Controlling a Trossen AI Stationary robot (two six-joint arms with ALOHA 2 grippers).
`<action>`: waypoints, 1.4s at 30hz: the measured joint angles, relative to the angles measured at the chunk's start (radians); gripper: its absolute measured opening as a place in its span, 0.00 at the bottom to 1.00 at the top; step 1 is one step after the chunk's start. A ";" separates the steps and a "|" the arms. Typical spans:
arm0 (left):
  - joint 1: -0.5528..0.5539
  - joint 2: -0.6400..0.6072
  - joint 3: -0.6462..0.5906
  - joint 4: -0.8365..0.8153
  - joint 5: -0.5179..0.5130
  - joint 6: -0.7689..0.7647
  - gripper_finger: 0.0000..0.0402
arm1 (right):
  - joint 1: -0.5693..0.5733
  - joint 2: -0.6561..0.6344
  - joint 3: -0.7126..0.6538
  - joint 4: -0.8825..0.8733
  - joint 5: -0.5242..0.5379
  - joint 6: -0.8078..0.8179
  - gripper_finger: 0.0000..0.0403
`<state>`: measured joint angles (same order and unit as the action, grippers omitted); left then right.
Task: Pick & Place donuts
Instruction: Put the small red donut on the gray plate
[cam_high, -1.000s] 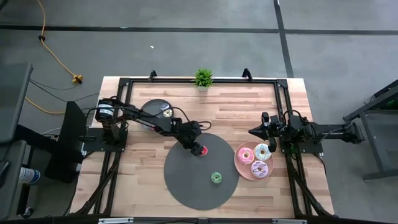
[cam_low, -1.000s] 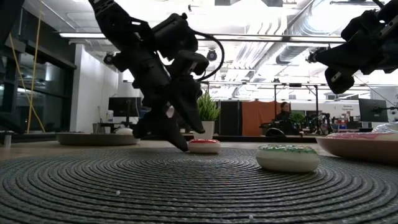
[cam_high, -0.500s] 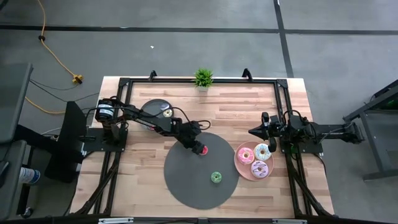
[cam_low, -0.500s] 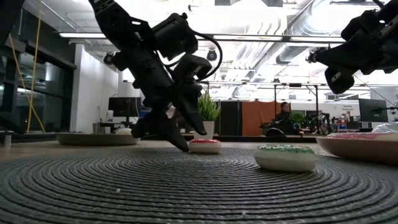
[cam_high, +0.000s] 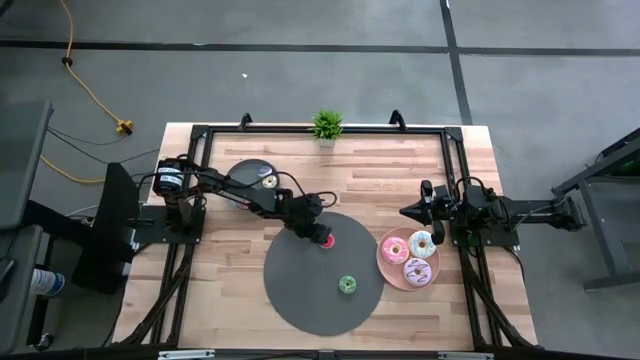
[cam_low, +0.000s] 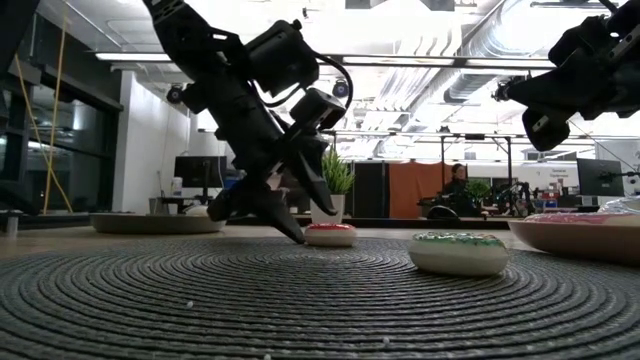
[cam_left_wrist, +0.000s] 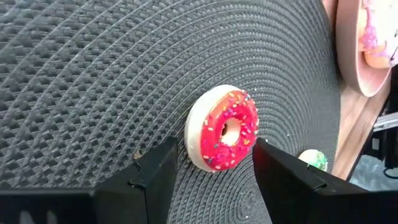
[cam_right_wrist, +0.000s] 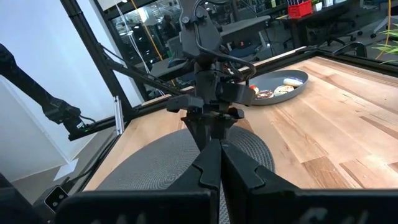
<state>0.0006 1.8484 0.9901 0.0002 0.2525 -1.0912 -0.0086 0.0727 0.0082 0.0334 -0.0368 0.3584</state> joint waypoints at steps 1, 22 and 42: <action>0.000 0.000 0.003 0.000 0.003 -0.006 0.50 | 0.000 0.000 0.000 0.000 0.000 0.000 0.00; 0.012 0.023 0.018 0.014 0.037 -0.040 0.50 | 0.000 0.000 0.000 0.000 0.000 0.000 0.00; 0.012 0.022 0.018 0.060 0.059 -0.066 0.50 | 0.000 0.000 0.000 0.000 0.000 0.000 0.00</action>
<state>0.0128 1.8706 1.0080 0.0605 0.3119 -1.1573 -0.0086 0.0726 0.0081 0.0334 -0.0369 0.3581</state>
